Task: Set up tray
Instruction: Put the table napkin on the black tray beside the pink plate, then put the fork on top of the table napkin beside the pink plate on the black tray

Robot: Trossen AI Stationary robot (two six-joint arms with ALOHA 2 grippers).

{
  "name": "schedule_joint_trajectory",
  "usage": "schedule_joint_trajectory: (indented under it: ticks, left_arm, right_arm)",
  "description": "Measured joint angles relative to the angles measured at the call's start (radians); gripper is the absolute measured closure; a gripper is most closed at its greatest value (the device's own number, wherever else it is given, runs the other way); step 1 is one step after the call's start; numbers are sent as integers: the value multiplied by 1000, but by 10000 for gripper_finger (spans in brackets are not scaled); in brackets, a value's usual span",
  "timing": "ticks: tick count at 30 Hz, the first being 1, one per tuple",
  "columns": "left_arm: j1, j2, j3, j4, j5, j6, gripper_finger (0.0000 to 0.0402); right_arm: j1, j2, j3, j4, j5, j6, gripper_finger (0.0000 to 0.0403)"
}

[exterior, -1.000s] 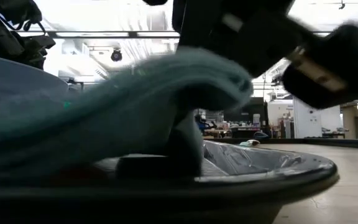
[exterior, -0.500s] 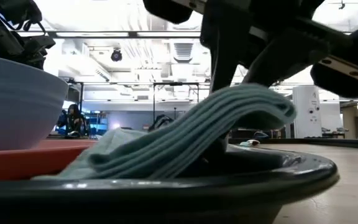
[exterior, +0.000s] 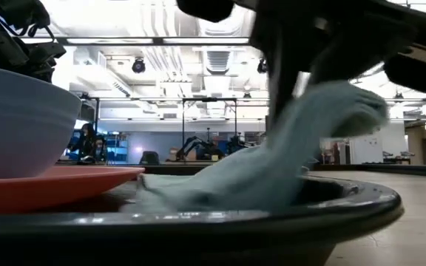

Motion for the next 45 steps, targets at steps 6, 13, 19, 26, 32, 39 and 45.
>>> schedule_joint_trajectory:
  ticks: [6,13,19,26,32,39,45]
  left_arm:
    - [0,0,0,0,0,0,315]
    - [0,0,0,0,0,0,315]
    - [0,0,1,0,-1,3,315]
    - [0,-1,1,0,-1,4,315]
    - [0,-15,2,0,0,4,315]
    - [0,-47,2,31,-1,4,315]
    - [0,-48,-2,42,12,3,315]
  right_arm:
    - [-24,0,-6,75,17,-29,390]
    - [-45,16,-18,159,-73,-68,380]
    - [-41,42,-16,211,-125,-87,325]
    - [-37,21,-6,69,-105,-94,249]
    - [-30,-4,36,-63,-79,-144,206]
    - [-134,-53,54,-160,-39,-345,196]
    - [-306,-56,63,-65,-64,-607,205]
